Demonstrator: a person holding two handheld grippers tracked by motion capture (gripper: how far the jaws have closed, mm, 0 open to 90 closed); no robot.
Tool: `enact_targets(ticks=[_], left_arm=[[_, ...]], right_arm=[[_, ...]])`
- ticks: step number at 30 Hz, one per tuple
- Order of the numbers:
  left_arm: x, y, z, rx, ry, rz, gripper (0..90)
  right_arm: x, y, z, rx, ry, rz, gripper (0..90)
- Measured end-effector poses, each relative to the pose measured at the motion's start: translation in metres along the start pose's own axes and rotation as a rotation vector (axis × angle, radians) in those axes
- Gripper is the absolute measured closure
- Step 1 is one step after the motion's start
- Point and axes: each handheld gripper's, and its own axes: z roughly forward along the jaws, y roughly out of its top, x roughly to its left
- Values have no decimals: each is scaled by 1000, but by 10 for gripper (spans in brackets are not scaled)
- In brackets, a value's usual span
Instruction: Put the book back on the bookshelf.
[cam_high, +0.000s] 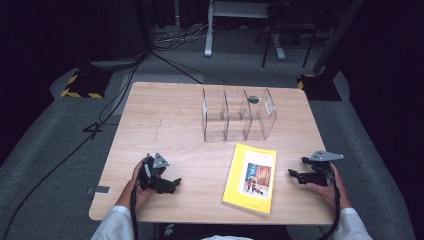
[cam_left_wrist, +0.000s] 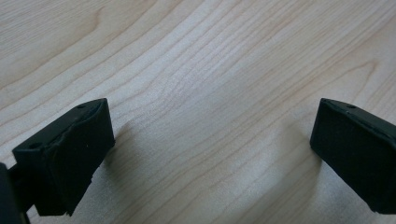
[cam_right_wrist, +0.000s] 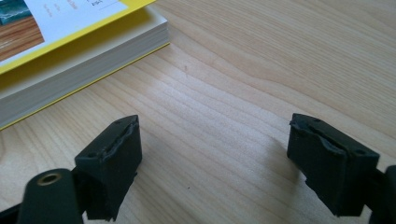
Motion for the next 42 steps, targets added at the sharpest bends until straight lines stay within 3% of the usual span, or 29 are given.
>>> enact_targets(ticks=[8,12,15,20,30,33,37,42], left_arm=[[-3,-6,-5,0,-26,30,2],[-5,-7,-6,-1,-38,36,2],[-9,-8,-7,3,-72,72,2],[-10,-8,-7,3,-65,68,2],[-20,-6,-4,3,-74,71,2],[-22,-5,-4,5,-80,78,2],[-27,-2,-2,5,-89,95,2],[-33,0,1,4,-100,102,2]], right_arm=[[5,0,-4,40,46,-43,165],[15,4,-5,75,101,-98,161],[26,9,-4,111,147,-155,164],[46,18,0,170,220,-235,158],[79,30,1,295,278,-340,158],[86,32,2,318,287,-360,155],[99,35,2,347,322,-421,151],[103,35,2,351,330,-436,141]])
